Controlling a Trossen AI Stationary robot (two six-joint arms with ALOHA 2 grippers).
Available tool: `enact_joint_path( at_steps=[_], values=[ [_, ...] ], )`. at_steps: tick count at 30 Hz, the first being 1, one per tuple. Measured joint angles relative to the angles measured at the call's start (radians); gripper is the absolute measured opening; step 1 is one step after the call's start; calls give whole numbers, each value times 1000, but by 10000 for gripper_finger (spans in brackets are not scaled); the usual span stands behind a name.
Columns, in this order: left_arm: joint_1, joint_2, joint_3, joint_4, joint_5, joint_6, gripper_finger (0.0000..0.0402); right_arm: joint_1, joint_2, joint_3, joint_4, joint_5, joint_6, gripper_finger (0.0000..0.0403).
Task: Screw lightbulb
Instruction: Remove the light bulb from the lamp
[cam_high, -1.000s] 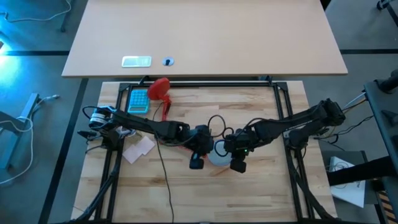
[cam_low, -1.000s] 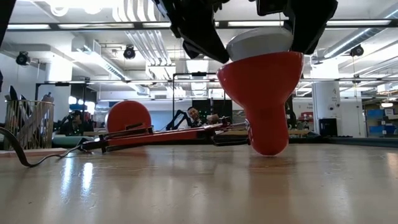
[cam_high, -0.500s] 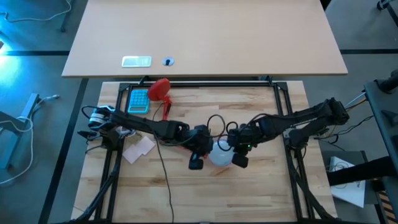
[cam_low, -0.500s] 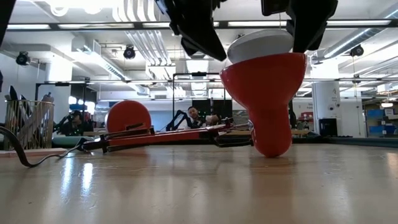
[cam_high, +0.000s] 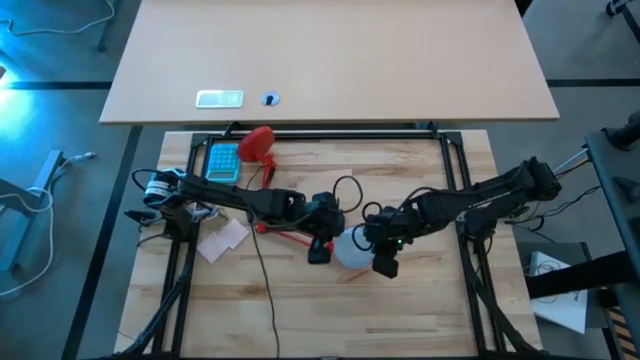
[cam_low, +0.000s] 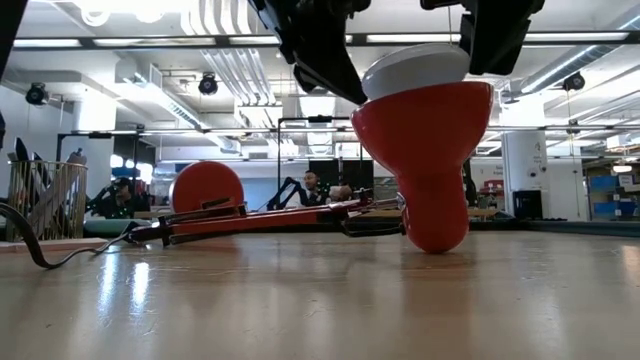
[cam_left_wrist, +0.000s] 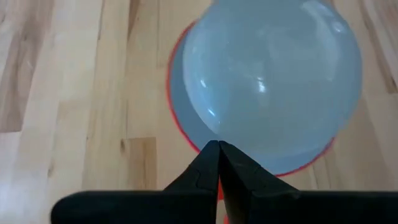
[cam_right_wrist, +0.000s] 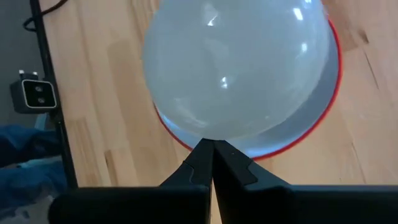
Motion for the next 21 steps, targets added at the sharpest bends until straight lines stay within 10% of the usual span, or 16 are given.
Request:
enact_joint_path(
  at_steps=[21],
  values=[
    [-25, 0, 2, -52, -30, -59, 1, 13, -5, 13, -80, -25, -12, 0]
  ],
)
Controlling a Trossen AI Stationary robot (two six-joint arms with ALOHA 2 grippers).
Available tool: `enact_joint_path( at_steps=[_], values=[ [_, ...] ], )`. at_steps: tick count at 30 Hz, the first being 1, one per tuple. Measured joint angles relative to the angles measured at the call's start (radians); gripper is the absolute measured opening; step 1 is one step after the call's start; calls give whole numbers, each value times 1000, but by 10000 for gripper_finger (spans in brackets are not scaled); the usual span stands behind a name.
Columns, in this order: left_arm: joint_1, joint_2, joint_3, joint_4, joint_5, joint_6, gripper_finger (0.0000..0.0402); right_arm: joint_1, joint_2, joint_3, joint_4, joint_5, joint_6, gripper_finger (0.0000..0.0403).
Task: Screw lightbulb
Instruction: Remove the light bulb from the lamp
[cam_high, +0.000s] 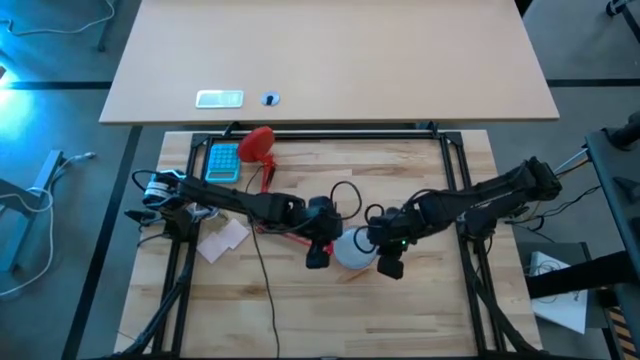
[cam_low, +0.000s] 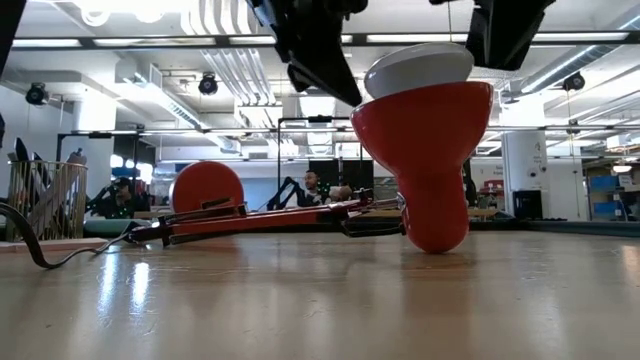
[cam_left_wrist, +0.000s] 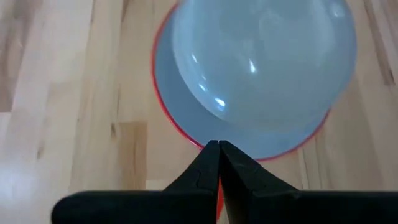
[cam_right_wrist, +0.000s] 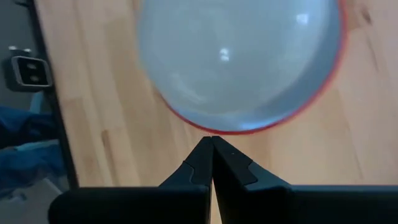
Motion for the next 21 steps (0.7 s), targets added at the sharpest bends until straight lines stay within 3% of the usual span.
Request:
enact_joint_path(
  at_steps=[11, 21],
  values=[
    [1, -1, -1, 59, -3, -3, 1, 10, 4, 0, 72, 4, 2, 0],
    [-63, -2, 22, 54, 9, -52, 1, -37, 3, 51, -109, 97, -38, 0]
  ],
)
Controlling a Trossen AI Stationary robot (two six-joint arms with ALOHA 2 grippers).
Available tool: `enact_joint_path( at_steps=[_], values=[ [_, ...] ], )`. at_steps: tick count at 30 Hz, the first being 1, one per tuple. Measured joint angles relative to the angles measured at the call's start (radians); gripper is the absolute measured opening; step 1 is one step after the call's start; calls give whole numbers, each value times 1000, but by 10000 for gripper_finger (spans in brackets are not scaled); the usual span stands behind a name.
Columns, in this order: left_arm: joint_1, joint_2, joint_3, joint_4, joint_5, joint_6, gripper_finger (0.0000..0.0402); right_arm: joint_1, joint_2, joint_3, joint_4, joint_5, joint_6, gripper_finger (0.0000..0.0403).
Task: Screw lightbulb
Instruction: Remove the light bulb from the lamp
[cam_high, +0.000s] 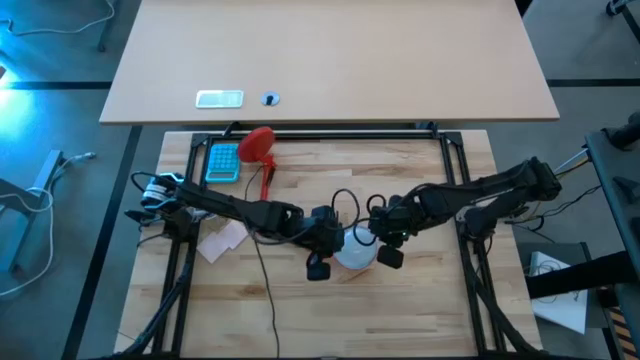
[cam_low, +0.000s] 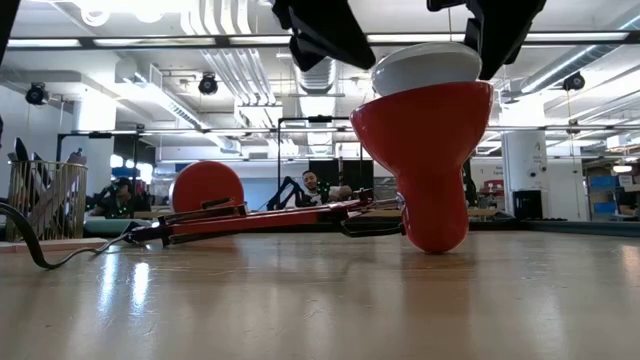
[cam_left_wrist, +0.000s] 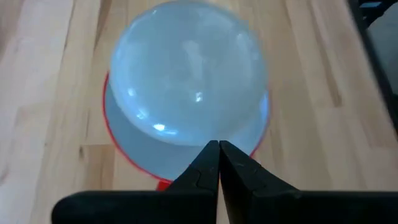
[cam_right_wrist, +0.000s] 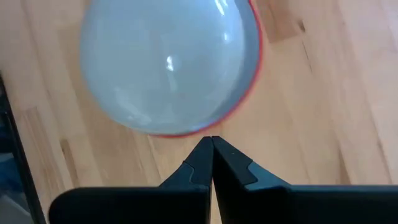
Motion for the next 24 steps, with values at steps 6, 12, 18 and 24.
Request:
enact_joint_path(
  at_steps=[6, 12, 18, 24],
  values=[
    [12, -2, 24, -48, -30, -1, 1, 2, -1, 31, -46, -9, -5, 0],
    [53, -2, 14, -63, -65, 0, 1, 52, 2, 32, -40, -18, 60, 0],
    [69, -1, 14, -24, -59, 17, 1, 93, 2, 20, 76, -17, 53, 0],
    [54, 3, 14, 7, -12, 96, 1, 86, 2, -7, 144, -9, 54, 0]
  ],
)
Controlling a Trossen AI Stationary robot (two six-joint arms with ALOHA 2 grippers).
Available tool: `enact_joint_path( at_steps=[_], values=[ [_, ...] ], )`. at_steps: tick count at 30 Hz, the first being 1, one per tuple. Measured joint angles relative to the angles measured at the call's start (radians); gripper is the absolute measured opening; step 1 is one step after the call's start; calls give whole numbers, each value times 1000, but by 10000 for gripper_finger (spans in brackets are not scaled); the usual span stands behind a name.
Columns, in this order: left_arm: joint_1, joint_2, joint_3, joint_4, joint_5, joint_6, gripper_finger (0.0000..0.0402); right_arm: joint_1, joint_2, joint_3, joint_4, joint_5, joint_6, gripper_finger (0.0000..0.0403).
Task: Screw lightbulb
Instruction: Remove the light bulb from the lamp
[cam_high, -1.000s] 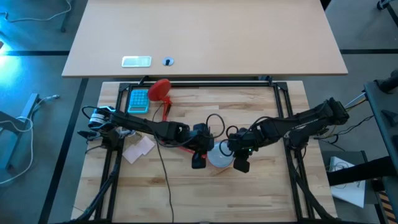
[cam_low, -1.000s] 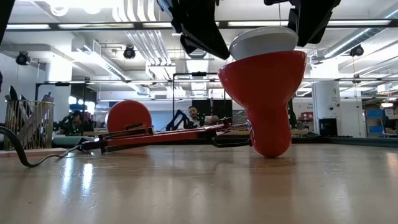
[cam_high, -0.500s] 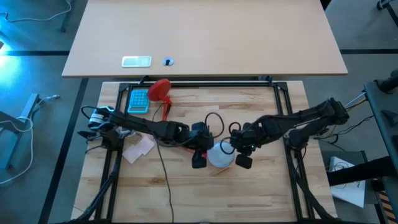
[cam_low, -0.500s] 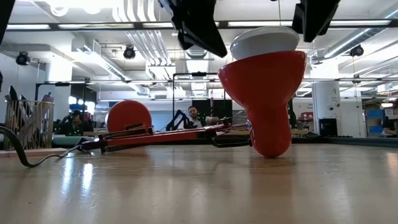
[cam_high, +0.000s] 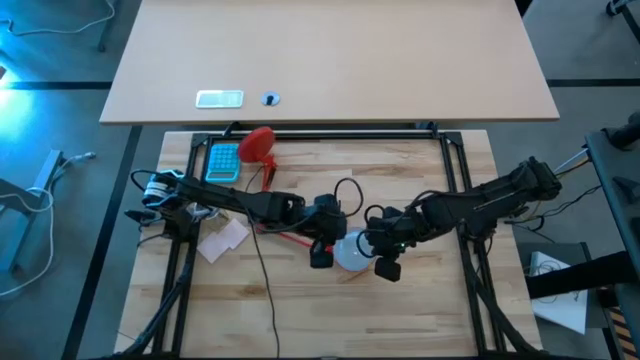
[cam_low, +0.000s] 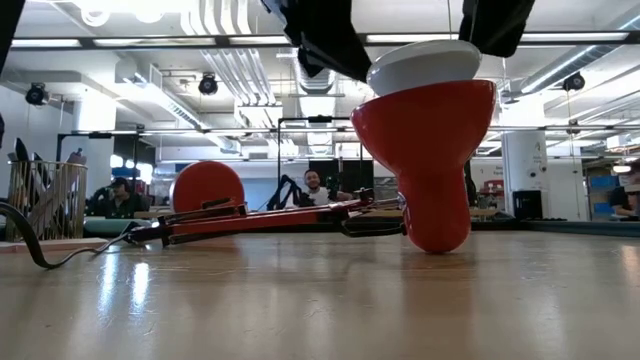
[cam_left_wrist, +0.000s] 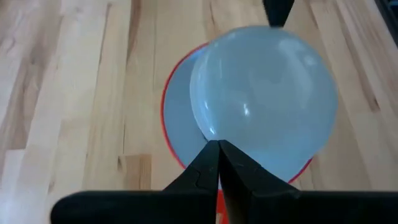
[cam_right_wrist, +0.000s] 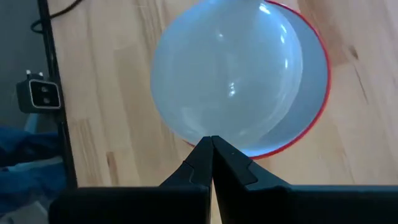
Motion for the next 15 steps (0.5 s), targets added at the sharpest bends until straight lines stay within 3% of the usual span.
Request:
enact_joint_path(
  at_steps=[8, 15],
  values=[
    [0, 4, -12, -22, -17, 1, 1, 42, 1, -10, 37, -103, 80, 0],
    [1, 4, -12, -17, -23, 10, 1, 41, 43, -35, 67, -78, 51, 0]
  ],
)
